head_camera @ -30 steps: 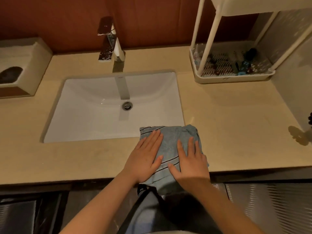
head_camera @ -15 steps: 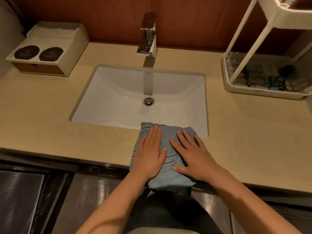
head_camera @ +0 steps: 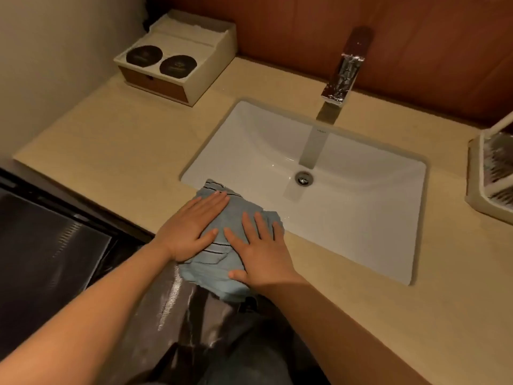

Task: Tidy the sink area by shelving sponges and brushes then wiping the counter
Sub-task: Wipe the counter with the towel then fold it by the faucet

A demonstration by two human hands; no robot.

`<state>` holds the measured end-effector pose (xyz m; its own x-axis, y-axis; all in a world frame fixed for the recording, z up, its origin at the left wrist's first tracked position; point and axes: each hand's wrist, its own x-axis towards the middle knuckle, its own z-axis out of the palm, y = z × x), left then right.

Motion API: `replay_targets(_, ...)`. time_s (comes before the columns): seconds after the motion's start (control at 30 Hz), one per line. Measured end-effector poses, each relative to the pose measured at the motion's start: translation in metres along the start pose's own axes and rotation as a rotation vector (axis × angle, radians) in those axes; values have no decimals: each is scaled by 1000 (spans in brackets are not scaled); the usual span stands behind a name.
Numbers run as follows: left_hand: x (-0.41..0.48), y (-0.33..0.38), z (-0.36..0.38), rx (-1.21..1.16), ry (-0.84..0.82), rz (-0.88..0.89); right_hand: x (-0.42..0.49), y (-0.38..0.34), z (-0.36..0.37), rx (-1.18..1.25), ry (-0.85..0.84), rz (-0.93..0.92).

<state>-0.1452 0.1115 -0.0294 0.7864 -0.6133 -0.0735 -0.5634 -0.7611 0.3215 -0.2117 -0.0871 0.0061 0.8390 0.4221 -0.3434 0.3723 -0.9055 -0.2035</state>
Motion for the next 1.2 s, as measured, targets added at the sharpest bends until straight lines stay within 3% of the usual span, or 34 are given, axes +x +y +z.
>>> replay_targets(0.1, -7, -45, -16, 58, 3, -58, 35, -19, -2, -6, 4, -128)
replay_targets(0.17, -8, -63, -22, 69, 10, -67, 56, -27, 7, -60, 142, -178)
replay_targets(0.27, -7, -73, -26, 67, 24, -52, 69, -35, 6, 16, 122, -104)
replay_targets(0.43, -13, -102, -31, 74, 32, -59, 89, -42, 8, -74, 156, -143)
replay_targets(0.47, -14, -111, -33, 78, 35, -68, 96, -45, 6, -52, 120, -155)
replay_targets(0.6, -16, -137, -39, 87, 43, -85, 121, -55, 5, -41, 270, -230)
replay_targets(0.83, -22, -167, -47, 84, 62, -126, 152, -64, -11, 60, 200, -315)
replay_targets(1.0, -25, -195, -55, 114, 46, -85, 183, -81, -31, 24, 326, -279)
replay_targets(1.2, -36, -239, -74, 114, 72, -137, 225, -92, -41, 103, 334, -360)
